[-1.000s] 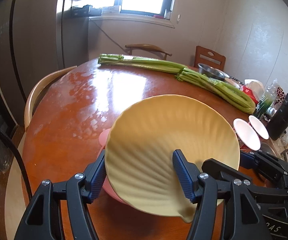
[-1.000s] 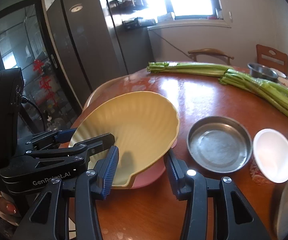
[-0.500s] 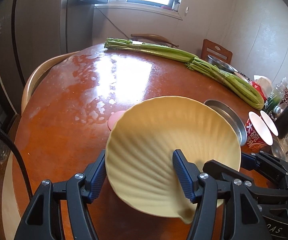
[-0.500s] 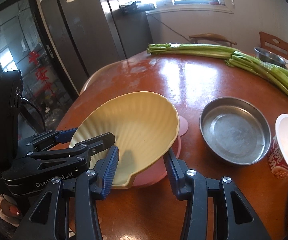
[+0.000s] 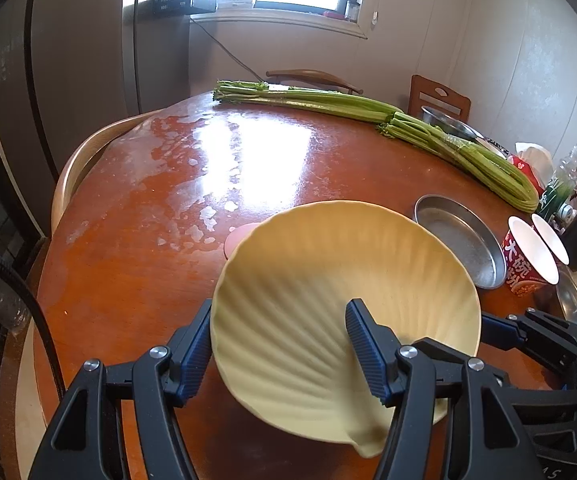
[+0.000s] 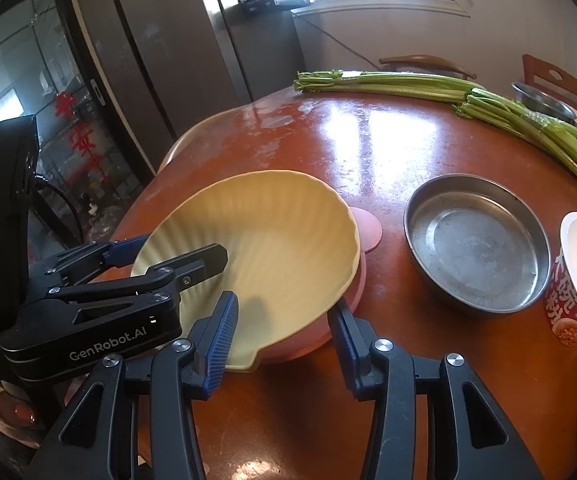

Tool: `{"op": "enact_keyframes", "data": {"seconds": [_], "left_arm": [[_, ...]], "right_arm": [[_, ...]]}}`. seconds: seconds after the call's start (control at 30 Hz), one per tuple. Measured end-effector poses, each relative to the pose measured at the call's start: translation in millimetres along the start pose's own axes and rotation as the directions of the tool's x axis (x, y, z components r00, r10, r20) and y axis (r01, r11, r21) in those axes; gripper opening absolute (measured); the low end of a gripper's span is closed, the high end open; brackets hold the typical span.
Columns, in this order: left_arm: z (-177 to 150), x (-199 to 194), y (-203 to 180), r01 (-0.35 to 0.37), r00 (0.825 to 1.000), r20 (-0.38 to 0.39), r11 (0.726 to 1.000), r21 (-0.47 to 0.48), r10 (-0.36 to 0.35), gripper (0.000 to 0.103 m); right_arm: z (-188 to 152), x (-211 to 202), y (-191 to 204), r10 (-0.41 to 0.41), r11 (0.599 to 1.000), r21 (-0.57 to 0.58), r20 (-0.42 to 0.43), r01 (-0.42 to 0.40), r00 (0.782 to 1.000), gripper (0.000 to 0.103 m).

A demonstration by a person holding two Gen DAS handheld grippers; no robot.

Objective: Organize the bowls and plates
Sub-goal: 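Lift the yellow shell bowl with the left tool and lower it onto the pink plate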

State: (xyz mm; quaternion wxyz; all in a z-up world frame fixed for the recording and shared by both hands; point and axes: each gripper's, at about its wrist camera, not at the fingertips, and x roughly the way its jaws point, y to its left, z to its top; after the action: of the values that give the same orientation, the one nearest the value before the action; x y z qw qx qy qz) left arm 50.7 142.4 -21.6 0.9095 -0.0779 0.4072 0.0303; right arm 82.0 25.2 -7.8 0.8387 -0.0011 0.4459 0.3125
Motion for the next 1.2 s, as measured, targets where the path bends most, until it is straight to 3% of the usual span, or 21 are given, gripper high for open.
{"op": "enact_keyframes", "data": {"seconds": [0.8,1.2], "left_arm": [[-4.5,16.6,-3.0,-0.049,0.998,-0.035,0.999,0.018,0.05,0.064],[-3.4,22.0,-9.4,-0.059,0.998,-0.019,0.998,0.015,0.06,0.065]], "right_arm": [[-6.9,-13.5,-13.3,-0.065,0.998,0.01,0.011,0.065,0.998,0.049],[-10.3,-8.0,-24.8,0.017,0.996,0.087,-0.001,-0.016,1.0,0.049]]}}
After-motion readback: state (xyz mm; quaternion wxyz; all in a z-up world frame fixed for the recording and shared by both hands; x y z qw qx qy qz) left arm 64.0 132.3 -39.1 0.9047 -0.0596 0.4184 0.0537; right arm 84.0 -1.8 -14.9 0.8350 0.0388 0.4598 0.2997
